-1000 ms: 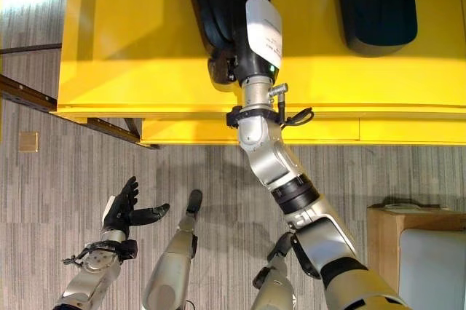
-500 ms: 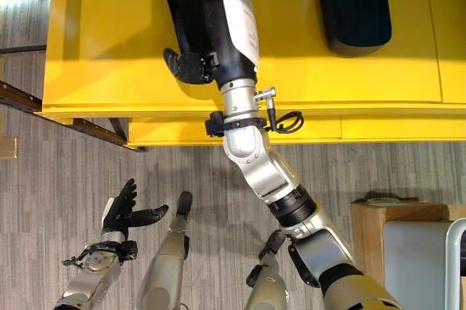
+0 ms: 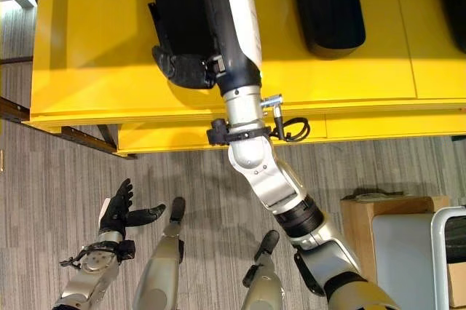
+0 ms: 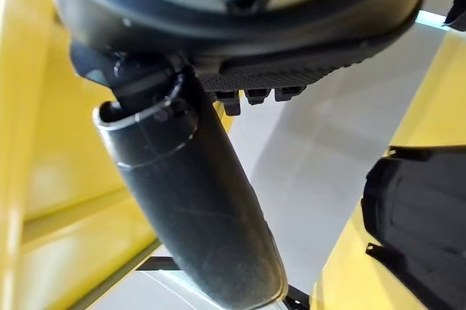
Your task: Move parts from the plastic box to the shelf.
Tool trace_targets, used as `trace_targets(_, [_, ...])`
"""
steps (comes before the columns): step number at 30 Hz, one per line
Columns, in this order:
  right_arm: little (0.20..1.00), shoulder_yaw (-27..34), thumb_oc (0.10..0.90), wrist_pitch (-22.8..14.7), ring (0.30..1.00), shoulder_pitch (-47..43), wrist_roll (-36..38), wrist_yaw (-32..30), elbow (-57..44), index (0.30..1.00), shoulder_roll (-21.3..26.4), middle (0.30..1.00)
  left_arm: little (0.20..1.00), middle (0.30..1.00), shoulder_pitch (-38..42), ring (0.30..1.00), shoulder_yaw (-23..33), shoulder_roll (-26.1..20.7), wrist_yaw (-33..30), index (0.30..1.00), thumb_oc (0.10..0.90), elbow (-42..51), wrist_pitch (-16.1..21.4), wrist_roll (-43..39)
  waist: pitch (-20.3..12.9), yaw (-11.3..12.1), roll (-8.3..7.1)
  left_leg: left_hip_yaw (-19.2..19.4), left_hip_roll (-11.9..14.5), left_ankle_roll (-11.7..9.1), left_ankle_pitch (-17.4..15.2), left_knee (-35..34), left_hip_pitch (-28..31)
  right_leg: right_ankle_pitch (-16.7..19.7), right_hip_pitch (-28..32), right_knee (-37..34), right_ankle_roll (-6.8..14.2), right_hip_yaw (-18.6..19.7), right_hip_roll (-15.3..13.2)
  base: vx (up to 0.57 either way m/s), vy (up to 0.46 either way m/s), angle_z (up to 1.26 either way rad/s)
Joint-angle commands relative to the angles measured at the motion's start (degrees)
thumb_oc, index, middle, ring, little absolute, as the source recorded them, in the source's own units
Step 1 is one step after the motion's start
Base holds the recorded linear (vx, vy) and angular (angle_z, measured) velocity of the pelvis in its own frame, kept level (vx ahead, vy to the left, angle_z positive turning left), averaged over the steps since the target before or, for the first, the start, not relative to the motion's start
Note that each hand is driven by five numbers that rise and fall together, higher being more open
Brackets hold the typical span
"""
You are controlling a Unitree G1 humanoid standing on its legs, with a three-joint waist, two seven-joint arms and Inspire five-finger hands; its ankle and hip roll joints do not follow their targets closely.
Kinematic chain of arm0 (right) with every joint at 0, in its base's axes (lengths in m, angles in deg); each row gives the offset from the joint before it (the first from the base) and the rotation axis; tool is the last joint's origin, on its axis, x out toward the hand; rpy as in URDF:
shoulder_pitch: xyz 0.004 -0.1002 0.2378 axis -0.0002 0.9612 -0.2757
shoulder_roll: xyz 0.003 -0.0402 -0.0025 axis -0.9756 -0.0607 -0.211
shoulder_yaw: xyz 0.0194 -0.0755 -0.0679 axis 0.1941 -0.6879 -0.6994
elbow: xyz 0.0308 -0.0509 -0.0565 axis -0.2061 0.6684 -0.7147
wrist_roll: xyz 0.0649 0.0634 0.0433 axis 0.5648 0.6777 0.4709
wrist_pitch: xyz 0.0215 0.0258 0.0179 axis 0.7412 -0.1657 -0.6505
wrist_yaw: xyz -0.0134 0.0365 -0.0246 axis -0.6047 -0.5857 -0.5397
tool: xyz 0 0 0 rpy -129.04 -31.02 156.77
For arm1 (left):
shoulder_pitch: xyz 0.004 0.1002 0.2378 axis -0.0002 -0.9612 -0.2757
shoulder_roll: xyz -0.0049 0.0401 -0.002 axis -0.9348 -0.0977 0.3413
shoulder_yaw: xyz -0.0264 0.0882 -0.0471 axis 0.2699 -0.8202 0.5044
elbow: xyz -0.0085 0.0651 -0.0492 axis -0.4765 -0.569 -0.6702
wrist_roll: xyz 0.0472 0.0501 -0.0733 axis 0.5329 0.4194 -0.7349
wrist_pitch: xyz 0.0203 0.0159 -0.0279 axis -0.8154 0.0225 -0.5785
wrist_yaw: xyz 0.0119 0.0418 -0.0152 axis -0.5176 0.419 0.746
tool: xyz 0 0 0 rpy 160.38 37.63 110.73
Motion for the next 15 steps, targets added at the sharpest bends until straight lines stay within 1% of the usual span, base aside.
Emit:
trace_targets(1, [1.0,4.77,0.9,-9.49,1.0,6.59,7.28,2.03,-7.1,1.0,0.09,1.0,1.0,1.0,-3.75,1.0,2.19,-0.58,0.8,1.0,0.9,6.4,2.83,1.28,-6.87,-0.55,-0.26,5.72,-1.14,5.15,-1.38,-8.8,11.89,-1.13,2.33,4.87,0.61,2.27,1.83,0.03,-0.061,-0.12])
trace_targets(6, [1.0,6.75,0.9,-9.99,1.0,11.31,7.33,3.87,-7.79,1.0,1.17,1.0,1.0,1.0,-5.29,1.0,3.42,-1.0,2.21,1.0,0.9,8.17,3.24,1.92,-8.33,-0.91,0.07,6.01,-0.69,4.76,-0.99,-10.31,13.98,-1.33,4.17,3.9,0.65,2.22,2.56,0.03,-0.042,-0.14])
trace_targets(8, [1.0,8.71,0.9,-10.47,1.0,14.55,7.99,5.14,-7.95,1.0,2.07,1.0,1.0,1.0,-6.9,1.0,5.31,-1.2,3.34,1.0,0.9,10.05,3.83,2.33,-10.14,-1.28,0.45,6.23,-0.18,4.37,-1.04,-10.81,15.47,-1.83,5.69,3.09,0.6,1.98,3.13,0.05,-0.039,-0.06])
trace_targets(9, [1.0,8.72,0.9,-10.45,1.0,14.67,8.01,5.17,-8.02,1.0,2.06,1.0,1.0,1.0,-7.03,1.0,5.32,-1.21,3.36,1.0,0.9,10.15,3.79,2.34,-10.16,-1.28,0.48,6.21,-0.14,4.34,-1.06,-10.83,15.55,-1.81,5.81,3.01,0.59,1.94,3.18,0.04,-0.042,-0.05])
trace_targets(10, [1.0,9.69,0.9,-10.67,1.0,16.21,8.87,5.93,-7.6,1.0,2.32,1.0,1.0,1.0,-7.86,1.0,6.51,-1.31,3.95,1.0,0.9,11.44,4.26,2.6,-11.32,-1.51,0.74,6.42,0.26,3.91,-1.05,-10.93,16.19,-2.05,6.75,2.34,0.55,1.89,3.57,0.02,-0.044,-0.05])
trace_targets(15, [1.0,11.57,0.9,-11.04,1.0,20.17,12.3,7.44,-6.21,1.0,2.74,1.0,1.0,1.0,-9.88,1.0,8.06,-1.18,5.48,1.0,0.9,14.6,4.84,2.47,-13.71,-1.98,1.09,6.47,1.37,2.73,-0.39,-10.93,16.43,-2.22,8.93,0.51,0.4,1.04,4.53,0.0,-0.047,-0.07])
